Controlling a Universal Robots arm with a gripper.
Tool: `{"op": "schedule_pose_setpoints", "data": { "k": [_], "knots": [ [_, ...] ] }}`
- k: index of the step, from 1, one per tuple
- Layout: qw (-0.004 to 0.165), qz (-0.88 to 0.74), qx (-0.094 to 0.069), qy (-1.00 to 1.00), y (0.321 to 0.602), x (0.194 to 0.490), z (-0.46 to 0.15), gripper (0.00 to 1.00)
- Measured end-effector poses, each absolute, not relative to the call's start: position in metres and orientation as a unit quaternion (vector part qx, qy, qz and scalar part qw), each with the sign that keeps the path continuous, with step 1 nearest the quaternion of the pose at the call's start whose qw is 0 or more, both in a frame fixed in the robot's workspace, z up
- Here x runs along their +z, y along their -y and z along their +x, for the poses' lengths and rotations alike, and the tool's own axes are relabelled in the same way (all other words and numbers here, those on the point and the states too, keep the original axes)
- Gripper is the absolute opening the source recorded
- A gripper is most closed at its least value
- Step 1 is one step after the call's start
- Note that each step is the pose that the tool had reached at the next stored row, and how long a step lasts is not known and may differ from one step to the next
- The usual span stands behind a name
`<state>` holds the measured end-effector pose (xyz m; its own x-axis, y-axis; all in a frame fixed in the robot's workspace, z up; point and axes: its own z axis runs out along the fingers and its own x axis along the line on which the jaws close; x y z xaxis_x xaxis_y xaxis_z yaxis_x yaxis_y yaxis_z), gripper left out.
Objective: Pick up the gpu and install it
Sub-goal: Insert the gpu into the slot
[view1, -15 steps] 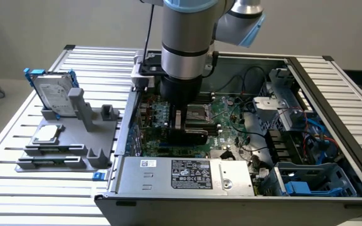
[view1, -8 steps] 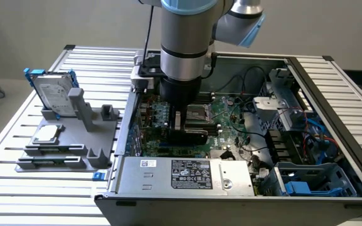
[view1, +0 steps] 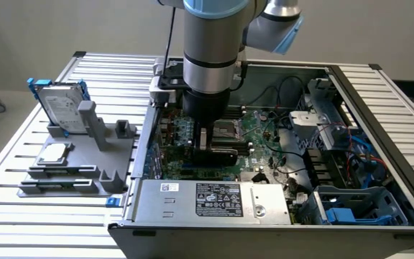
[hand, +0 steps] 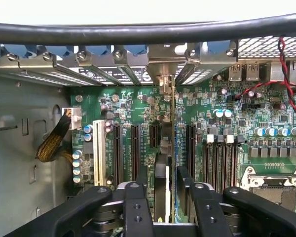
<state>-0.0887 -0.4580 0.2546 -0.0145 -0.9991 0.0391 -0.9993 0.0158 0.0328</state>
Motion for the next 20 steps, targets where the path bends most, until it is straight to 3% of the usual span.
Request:
{"op": "schedule_pose_setpoints", "data": {
  "k": [1, 2, 7, 20],
  "knots": [
    [0.025, 0.702, 0.002, 0.712, 0.4580, 0.2544, -0.0887, 0.36],
    [0.025, 0.702, 0.002, 0.712, 0.4580, 0.2544, -0.0887, 0.29],
    [0.025, 0.701, 0.002, 0.712, 0.4580, 0.2541, -0.0887, 0.26],
    [0.021, 0.702, -0.002, 0.712, 0.4579, 0.2611, -0.0887, 0.26]
  ]
}}
